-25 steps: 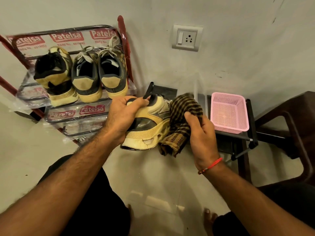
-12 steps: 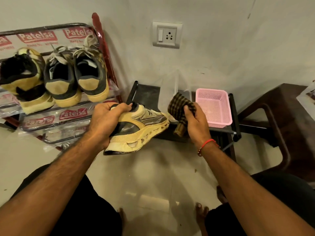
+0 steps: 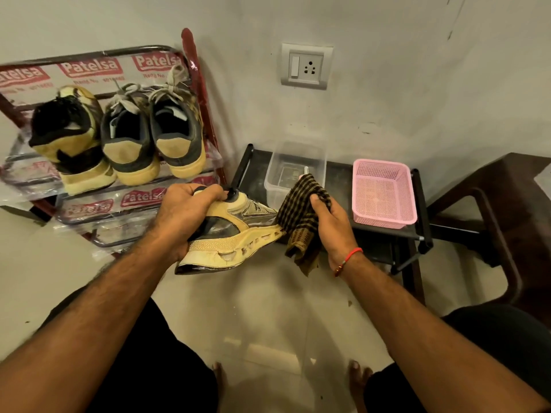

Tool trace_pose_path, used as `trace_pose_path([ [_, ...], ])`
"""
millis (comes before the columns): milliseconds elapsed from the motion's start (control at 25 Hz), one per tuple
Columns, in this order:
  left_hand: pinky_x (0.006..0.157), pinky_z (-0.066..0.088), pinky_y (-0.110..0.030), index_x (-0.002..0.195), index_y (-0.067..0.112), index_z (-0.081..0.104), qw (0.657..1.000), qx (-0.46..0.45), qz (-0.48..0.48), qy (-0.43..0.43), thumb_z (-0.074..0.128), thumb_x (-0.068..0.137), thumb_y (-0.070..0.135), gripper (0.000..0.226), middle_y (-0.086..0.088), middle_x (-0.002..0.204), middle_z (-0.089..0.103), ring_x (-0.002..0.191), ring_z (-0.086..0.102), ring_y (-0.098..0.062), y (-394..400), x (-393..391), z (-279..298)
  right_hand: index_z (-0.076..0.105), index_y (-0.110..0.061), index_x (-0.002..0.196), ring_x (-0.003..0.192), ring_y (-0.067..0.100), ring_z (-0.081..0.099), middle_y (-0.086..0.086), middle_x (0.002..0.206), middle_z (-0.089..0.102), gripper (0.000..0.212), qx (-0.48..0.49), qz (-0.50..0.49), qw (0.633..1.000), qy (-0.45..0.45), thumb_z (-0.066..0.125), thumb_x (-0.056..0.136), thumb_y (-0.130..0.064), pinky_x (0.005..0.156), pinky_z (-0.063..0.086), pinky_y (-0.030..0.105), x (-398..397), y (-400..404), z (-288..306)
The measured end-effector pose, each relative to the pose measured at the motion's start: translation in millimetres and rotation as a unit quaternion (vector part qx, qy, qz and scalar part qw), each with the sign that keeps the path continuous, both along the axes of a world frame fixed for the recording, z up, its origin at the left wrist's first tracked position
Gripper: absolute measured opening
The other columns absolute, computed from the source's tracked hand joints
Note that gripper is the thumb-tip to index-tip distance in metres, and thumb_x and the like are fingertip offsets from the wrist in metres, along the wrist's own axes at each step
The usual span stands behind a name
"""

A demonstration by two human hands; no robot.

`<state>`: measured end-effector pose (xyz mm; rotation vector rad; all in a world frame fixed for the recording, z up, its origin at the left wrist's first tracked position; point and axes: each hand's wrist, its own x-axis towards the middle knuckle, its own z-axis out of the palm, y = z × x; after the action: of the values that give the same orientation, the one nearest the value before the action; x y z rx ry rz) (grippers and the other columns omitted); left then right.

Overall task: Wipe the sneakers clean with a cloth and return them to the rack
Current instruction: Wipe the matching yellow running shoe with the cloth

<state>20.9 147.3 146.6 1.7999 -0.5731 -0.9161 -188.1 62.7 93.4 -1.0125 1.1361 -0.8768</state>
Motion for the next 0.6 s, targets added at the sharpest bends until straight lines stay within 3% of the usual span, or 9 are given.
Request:
trace_pose_path([
  [160, 0.072, 0.059, -0.038, 0.094, 0.002, 0.077, 0.999, -0.023, -0.027, 0.024, 0.076, 0.086, 0.019, 0.019, -0.016, 0.087, 0.078, 0.078, 0.075, -0.03, 3.9, -4.1, 10.6, 0.06, -0.032, 0.101, 0.104, 0.013, 0.064, -0.005, 0.106, 0.066, 0.009, -0.01, -0.037, 0.999, -0.027, 0.052, 0.103, -0.03, 0.09, 0.056, 0.032, -2.6, 7.3, 18.4],
  [400, 0.078, 0.061, -0.041, 0.102, -0.002, 0.076, 0.993, -0.073, -0.05, 0.072, 0.076, 0.085, 0.018, 0.027, -0.02, 0.095, 0.077, 0.086, 0.074, -0.034, 15.3, -25.2, 38.0, 0.066, -0.022, 0.114, 0.103, 0.014, 0.069, -0.002, 0.108, 0.072, 0.02, -0.085, -0.057, 0.992, -0.073, 0.055, 0.101, -0.031, 0.086, 0.059, 0.034, -16.7, 30.0, 41.3],
  [520, 0.089, 0.058, -0.051, 0.103, -0.003, 0.076, 0.991, -0.095, -0.052, 0.082, 0.076, 0.086, 0.022, 0.03, -0.025, 0.101, 0.076, 0.095, 0.072, -0.043, 10.2, -43.4, 40.0, 0.068, -0.024, 0.107, 0.092, 0.009, 0.07, -0.004, 0.097, 0.072, 0.015, -0.196, -0.003, 0.981, -0.007, 0.055, 0.102, -0.028, 0.081, 0.06, 0.038, -19.1, 44.2, 45.7],
  [600, 0.091, 0.057, -0.052, 0.106, -0.007, 0.073, 0.986, -0.119, -0.046, 0.112, 0.076, 0.089, 0.031, 0.042, -0.03, 0.105, 0.073, 0.093, 0.071, -0.04, 8.7, -56.7, 30.3, 0.068, -0.022, 0.118, 0.095, 0.004, 0.068, -0.004, 0.103, 0.073, 0.023, -0.309, 0.056, 0.947, 0.071, 0.057, 0.101, -0.032, 0.081, 0.058, 0.038, -23.8, 55.3, 38.9],
])
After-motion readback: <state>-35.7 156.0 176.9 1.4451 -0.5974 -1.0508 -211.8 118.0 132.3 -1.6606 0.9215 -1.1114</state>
